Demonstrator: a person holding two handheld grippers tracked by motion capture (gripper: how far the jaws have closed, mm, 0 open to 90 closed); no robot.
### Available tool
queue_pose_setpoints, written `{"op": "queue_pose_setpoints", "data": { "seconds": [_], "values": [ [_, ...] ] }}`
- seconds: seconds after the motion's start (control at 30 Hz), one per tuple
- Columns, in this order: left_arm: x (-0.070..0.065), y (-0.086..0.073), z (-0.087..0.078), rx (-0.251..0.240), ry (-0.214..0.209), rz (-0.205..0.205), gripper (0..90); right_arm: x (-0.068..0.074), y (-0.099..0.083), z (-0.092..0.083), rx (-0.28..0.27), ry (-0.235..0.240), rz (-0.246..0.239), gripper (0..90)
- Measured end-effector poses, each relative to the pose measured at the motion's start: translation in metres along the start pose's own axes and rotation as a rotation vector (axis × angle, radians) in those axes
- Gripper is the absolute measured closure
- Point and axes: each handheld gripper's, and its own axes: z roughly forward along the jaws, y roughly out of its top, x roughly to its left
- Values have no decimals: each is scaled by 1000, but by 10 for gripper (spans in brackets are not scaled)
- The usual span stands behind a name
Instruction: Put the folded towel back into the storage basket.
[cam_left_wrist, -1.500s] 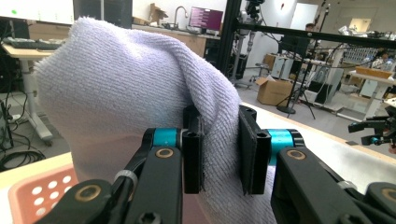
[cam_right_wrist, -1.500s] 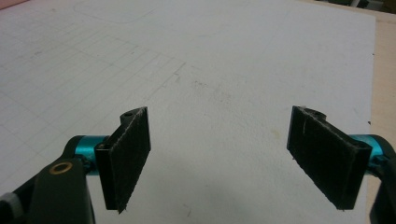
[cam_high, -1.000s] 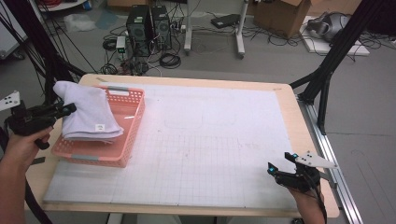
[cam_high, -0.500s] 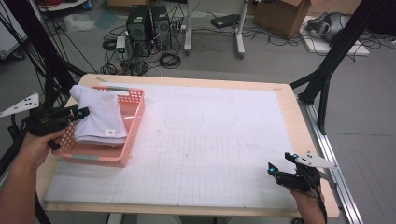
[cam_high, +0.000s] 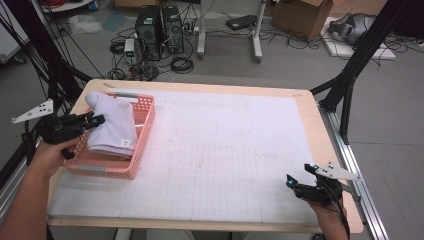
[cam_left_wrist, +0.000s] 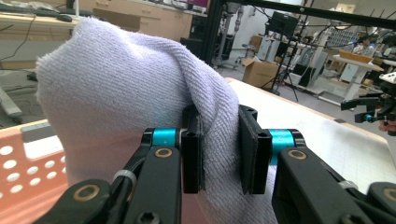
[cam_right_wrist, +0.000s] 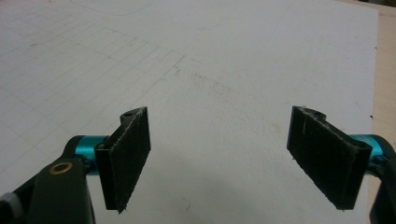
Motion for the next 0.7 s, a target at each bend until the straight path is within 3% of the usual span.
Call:
{"op": "queue_pose_setpoints", "data": {
  "seconds": [0.33,0.47,0.63,0.7],
  "values": [
    [2,-3,-1,9,15,3,731,0,-1,0,2,0,-1,204],
    [4,-7,1,37,30,-14,725,1,0,1,5,2,1,204],
    [9,-10,-1,57,97,-113,673,1,0,0,5,2,0,204],
    [12,-10,-3,68,143,-199,489,0,0,0,1,2,-1,204]
  ]
}}
